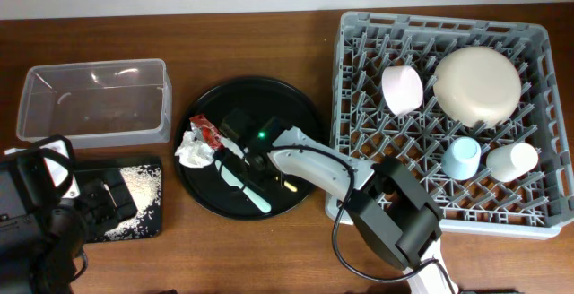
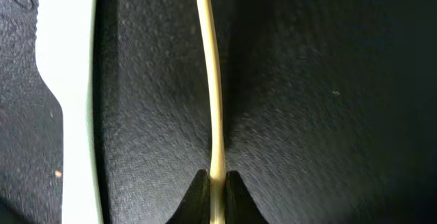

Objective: Sort waste into correct bins and load items into the dishwasher rack

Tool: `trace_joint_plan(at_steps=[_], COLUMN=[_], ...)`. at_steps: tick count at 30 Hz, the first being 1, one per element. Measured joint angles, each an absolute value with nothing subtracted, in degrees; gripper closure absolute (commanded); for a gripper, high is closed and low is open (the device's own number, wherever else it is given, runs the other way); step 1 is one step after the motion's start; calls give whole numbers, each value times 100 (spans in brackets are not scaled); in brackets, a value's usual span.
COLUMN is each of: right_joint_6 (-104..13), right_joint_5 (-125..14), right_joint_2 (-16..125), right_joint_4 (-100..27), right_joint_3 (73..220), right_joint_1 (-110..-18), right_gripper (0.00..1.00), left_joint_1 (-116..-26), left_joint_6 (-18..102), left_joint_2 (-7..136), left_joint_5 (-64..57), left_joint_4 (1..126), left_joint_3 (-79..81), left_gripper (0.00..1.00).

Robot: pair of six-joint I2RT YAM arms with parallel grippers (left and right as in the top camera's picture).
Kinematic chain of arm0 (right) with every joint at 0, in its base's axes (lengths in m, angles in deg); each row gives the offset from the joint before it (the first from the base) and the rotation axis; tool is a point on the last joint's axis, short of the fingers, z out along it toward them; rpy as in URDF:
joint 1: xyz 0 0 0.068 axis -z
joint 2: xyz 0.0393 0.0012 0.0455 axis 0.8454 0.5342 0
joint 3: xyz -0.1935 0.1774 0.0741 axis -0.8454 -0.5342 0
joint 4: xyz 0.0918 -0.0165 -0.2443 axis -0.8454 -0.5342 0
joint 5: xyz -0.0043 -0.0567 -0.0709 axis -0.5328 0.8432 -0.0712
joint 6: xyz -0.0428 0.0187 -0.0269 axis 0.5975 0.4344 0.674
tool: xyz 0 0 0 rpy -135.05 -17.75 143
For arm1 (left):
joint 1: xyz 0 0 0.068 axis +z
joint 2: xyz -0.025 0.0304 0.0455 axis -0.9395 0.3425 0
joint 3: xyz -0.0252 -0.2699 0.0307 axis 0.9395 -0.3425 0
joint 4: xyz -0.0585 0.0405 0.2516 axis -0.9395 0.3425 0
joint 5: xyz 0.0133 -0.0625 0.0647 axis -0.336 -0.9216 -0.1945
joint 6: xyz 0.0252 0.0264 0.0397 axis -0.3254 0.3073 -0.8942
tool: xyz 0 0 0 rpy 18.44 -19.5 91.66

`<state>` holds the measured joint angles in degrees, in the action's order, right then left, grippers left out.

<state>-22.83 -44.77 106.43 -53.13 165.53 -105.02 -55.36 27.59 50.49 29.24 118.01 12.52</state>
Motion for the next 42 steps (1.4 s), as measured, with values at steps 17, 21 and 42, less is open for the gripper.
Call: trace_joint_plan(at_steps=[17, 21, 42], right_joint_6=[-4996, -5623, -5286], right_joint_5=[-3351, -4103, -4591], right_joint_2=[9648, 9727, 10774], right_joint_4=[-7776, -7822, -7796], right_joint_3=[19178, 19180, 19150], right_joint_1=[-8773, -7582, -7530], right_gripper=[96, 96, 43], left_joint_1=[-5536, -5536, -5536], left_joint_6=[2759, 2759, 2759], left_joint_2=[5049, 5049, 5049], left_joint_5=[2924, 2924, 2924], left_joint_4=[11801, 11801, 11801], left_joint_3=[1252, 1252, 1252], left_gripper=[1, 1, 1])
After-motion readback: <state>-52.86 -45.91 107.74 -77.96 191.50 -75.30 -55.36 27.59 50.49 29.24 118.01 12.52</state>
